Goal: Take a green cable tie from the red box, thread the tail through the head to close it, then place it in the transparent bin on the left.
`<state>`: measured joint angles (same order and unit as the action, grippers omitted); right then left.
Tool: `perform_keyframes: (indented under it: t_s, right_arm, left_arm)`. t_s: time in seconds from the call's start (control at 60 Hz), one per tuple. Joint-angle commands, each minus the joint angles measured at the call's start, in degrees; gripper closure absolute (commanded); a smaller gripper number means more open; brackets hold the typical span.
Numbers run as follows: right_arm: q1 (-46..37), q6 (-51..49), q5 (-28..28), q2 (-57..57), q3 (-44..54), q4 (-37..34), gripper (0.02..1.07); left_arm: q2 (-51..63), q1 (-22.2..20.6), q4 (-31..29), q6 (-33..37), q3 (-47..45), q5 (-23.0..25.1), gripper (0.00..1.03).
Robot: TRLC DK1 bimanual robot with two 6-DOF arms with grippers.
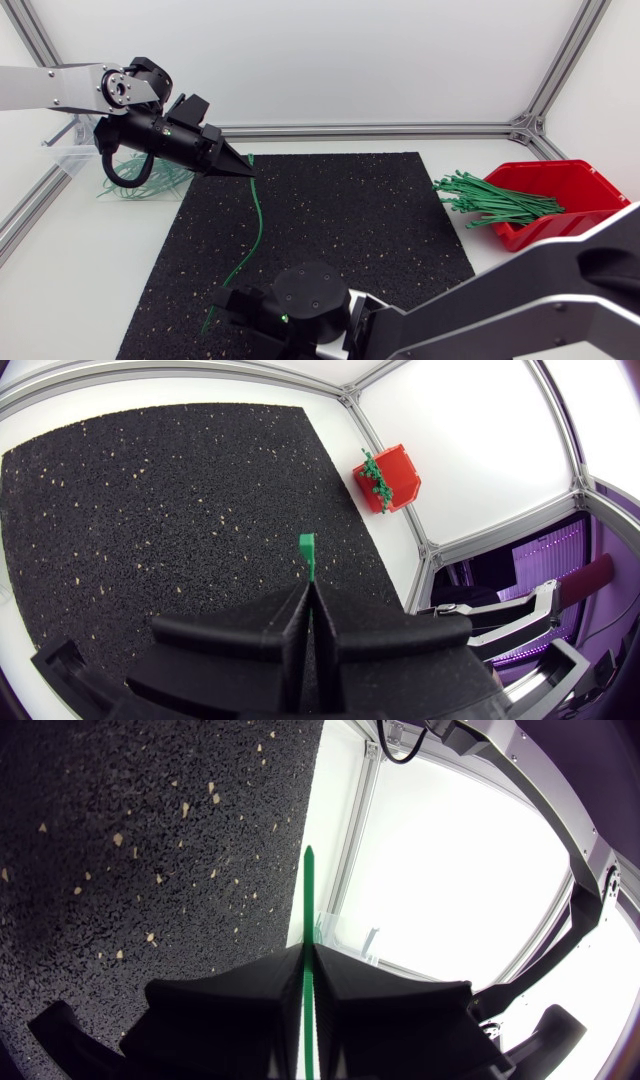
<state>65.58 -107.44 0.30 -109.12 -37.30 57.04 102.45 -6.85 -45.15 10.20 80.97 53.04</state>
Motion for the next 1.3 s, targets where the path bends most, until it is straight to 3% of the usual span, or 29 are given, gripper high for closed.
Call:
perform_keyframes:
  t_s: [0.0,0.083,0.483,0.917,1.083,1.283]
  right_arm:
    - [0.2,1.7,0.4,-1.3,-1.0,-0.6,1.02]
    - [0.2,1.8,0.5,-1.6,-1.1,-0.5,1.00]
    - [-0.5,1.4,1.4,-1.0,1.4,-0.3,0.73]
    - [-0.2,1.3,1.9,1.8,5.1,-0.2,0.73]
    - [-0.6,1.0,2.0,3.5,7.4,-0.2,0.65]
    - [-1.6,-0.1,2.0,3.8,8.3,-0.2,0.60]
  left_arm:
    - [0.4,-0.2,-1.2,1.8,-2.0,0.3,1.00]
    - [0.3,-0.5,-1.1,1.9,-2.2,0.2,1.00]
    - [1.3,-1.5,-1.0,1.8,-2.4,-0.1,1.00]
    - [2.0,-0.8,-0.5,1.8,-2.0,-0.5,1.00]
    - [1.3,-0.3,-1.1,2.3,-2.6,-0.3,1.00]
    - [1.5,-1.3,-1.9,2.5,-3.7,4.5,1.00]
